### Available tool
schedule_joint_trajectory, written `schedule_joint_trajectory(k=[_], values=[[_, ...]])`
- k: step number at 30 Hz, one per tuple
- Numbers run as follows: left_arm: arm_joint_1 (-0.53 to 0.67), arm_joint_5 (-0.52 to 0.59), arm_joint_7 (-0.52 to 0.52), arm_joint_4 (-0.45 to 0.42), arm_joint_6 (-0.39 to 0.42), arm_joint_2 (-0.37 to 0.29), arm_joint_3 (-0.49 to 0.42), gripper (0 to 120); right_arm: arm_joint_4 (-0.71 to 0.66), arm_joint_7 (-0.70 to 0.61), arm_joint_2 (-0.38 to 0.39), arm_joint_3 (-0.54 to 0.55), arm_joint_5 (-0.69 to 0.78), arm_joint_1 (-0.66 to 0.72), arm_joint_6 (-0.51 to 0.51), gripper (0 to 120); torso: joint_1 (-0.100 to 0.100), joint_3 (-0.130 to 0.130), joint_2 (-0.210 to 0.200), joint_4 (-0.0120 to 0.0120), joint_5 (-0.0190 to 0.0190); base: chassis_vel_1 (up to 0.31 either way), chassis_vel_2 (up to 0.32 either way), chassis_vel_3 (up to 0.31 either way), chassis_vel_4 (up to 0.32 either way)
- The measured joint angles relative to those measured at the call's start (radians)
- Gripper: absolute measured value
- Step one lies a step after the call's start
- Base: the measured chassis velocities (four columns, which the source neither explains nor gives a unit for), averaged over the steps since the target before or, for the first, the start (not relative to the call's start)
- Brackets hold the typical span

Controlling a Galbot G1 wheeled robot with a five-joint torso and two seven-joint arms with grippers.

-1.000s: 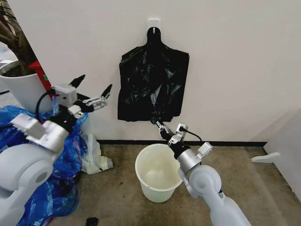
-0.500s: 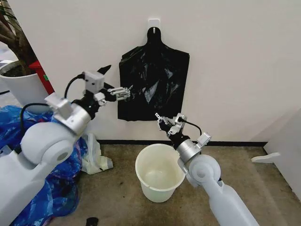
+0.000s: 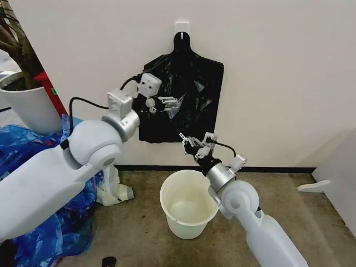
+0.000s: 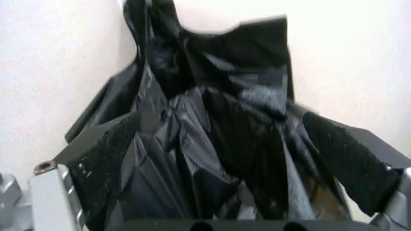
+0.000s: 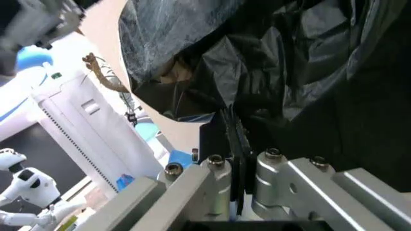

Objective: Place the garbage bag over the trash bin.

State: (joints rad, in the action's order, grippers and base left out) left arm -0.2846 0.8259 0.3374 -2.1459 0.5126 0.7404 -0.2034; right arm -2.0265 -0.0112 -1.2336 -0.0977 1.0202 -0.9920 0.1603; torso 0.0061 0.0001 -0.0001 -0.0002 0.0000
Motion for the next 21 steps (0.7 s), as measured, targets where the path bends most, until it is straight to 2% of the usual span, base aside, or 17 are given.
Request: schedule_joint_trajectory(k=[1, 3, 5, 14, 19, 21], values=[[0.000, 0.000, 0.000, 0.000, 0.000, 0.000, 0.000, 100, 0.000, 0.000, 0.000, 0.000, 0.000, 0.000, 0.000, 0, 0.000, 0.000, 0.000, 0.0000, 0.0000, 0.000, 0.000, 0.000, 0.000], [0.032, 0.004, 0.040, -0.002, 0.082, 0.013, -0.046, 100, 0.000, 0.000, 0.005, -0.001, 0.002, 0.004, 0.000, 0, 0.000, 0.000, 0.000, -0.0001, 0.0001, 0.000, 0.000, 0.000, 0.000], [0.052, 0.005, 0.054, -0.009, 0.113, 0.020, -0.076, 100, 0.000, 0.002, 0.004, -0.002, 0.004, 0.005, 0.000, 0, 0.000, 0.000, 0.000, -0.0001, 0.0001, 0.000, 0.000, 0.000, 0.000], [0.137, 0.024, 0.123, 0.017, 0.182, 0.070, -0.164, 100, 0.004, 0.003, -0.011, 0.007, 0.010, 0.006, -0.001, 0, 0.000, 0.000, 0.000, -0.0001, 0.0001, 0.000, 0.000, 0.000, 0.000], [0.165, 0.035, 0.142, 0.033, 0.211, 0.085, -0.180, 100, 0.002, 0.003, -0.007, 0.002, 0.012, 0.004, -0.001, 0, 0.000, 0.000, 0.000, -0.0001, 0.0001, 0.000, 0.000, 0.000, 0.000], [0.168, 0.047, 0.163, 0.037, 0.223, 0.092, -0.183, 92, -0.001, 0.003, -0.003, -0.004, 0.017, 0.001, -0.001, 0, 0.000, 0.000, 0.000, -0.0001, 0.0000, 0.000, 0.000, 0.000, 0.000]])
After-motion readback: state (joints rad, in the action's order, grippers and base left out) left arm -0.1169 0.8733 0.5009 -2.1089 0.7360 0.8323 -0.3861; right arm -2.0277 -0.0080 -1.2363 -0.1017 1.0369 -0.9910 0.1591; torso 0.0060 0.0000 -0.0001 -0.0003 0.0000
